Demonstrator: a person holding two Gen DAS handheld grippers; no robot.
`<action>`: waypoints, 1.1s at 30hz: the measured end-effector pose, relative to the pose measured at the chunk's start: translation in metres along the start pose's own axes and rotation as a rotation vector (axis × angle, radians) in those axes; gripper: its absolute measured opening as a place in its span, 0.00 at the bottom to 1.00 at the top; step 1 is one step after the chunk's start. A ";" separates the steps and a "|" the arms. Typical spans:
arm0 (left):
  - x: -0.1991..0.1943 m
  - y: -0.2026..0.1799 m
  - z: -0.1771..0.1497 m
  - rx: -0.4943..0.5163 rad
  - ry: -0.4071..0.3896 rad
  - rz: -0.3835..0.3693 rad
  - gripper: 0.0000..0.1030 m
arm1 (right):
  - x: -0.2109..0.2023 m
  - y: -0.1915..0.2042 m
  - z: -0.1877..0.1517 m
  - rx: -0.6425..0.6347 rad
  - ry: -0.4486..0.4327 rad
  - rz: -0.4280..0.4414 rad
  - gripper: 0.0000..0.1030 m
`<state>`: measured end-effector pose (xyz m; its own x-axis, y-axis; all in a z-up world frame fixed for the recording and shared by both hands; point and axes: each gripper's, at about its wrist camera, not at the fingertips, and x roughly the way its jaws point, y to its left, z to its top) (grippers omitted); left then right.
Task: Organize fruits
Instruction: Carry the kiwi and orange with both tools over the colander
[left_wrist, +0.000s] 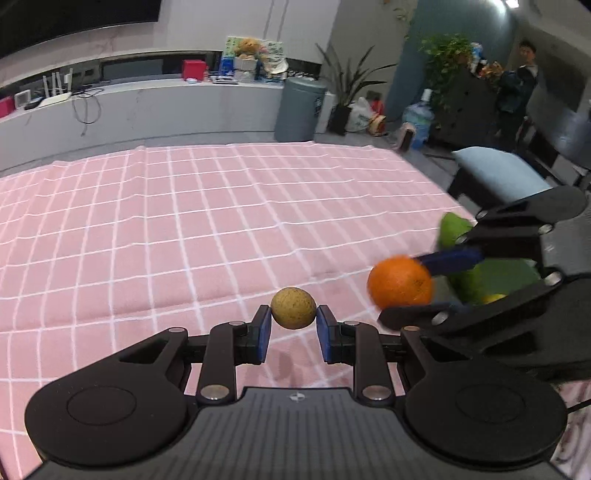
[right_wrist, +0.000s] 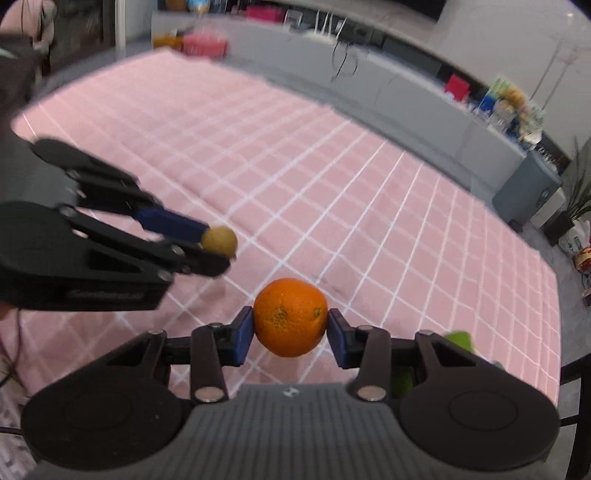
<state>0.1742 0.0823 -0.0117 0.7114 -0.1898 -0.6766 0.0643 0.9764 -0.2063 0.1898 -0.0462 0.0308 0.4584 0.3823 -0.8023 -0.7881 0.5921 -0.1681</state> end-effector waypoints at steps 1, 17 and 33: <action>-0.002 -0.003 0.000 0.007 0.001 -0.005 0.28 | -0.009 -0.001 -0.003 0.015 -0.024 -0.008 0.38; -0.003 -0.117 0.022 0.192 0.046 -0.146 0.28 | -0.124 -0.071 -0.093 0.269 -0.157 -0.090 0.38; 0.066 -0.175 0.022 0.428 0.344 0.012 0.28 | -0.056 -0.120 -0.117 0.190 -0.011 -0.057 0.38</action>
<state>0.2251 -0.0982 -0.0045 0.4488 -0.1313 -0.8840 0.3878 0.9198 0.0603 0.2111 -0.2215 0.0290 0.5058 0.3514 -0.7879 -0.6695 0.7359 -0.1016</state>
